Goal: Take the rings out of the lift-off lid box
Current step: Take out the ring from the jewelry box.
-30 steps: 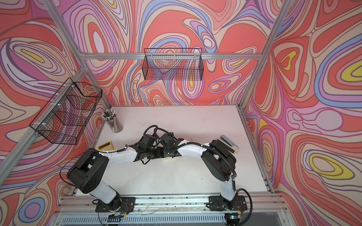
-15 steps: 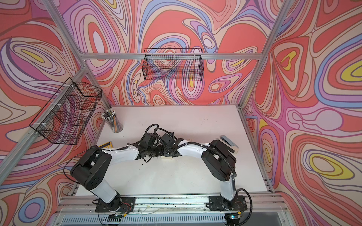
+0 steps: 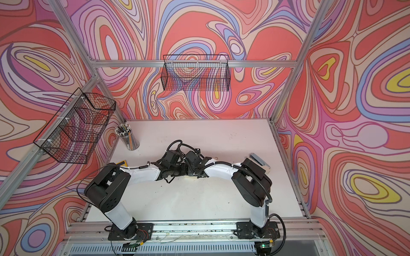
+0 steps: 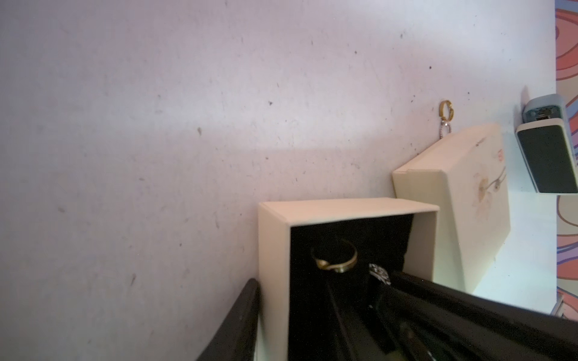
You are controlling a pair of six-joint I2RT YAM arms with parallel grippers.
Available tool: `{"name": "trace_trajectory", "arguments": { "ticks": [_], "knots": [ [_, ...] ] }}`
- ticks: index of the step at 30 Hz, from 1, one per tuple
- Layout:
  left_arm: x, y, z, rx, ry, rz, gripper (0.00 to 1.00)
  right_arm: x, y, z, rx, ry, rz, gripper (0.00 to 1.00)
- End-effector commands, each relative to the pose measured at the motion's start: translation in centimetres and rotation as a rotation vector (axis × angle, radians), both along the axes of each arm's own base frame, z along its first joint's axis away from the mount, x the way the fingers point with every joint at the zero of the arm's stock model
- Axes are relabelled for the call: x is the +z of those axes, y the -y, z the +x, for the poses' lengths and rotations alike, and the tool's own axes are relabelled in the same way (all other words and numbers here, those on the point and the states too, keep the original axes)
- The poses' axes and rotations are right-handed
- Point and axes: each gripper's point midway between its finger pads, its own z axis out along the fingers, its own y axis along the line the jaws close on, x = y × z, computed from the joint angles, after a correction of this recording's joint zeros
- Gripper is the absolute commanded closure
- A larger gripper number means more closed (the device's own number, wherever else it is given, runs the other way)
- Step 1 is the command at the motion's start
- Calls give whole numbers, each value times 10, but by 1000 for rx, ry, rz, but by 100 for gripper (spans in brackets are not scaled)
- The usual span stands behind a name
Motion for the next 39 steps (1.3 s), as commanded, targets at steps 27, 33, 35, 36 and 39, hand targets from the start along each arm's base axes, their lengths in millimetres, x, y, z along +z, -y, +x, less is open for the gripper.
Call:
{"name": "trace_trajectory", "arguments": {
  "ticks": [27,33,35,36,39],
  "knots": [
    [-81,-52,-74,3,-318,276,63,23,13,15,-48,11,143,100],
    [-81,-52,-74,4,-318,277,63,35,17,16,-54,30,162,100],
    [-82,-53,-74,6,-321,281,63,37,19,17,-60,35,165,100],
    [-82,-52,-74,5,-322,280,63,38,20,17,-62,35,168,100],
    [-82,-52,-74,5,-320,280,63,39,20,17,-59,35,173,100]
  ]
}}
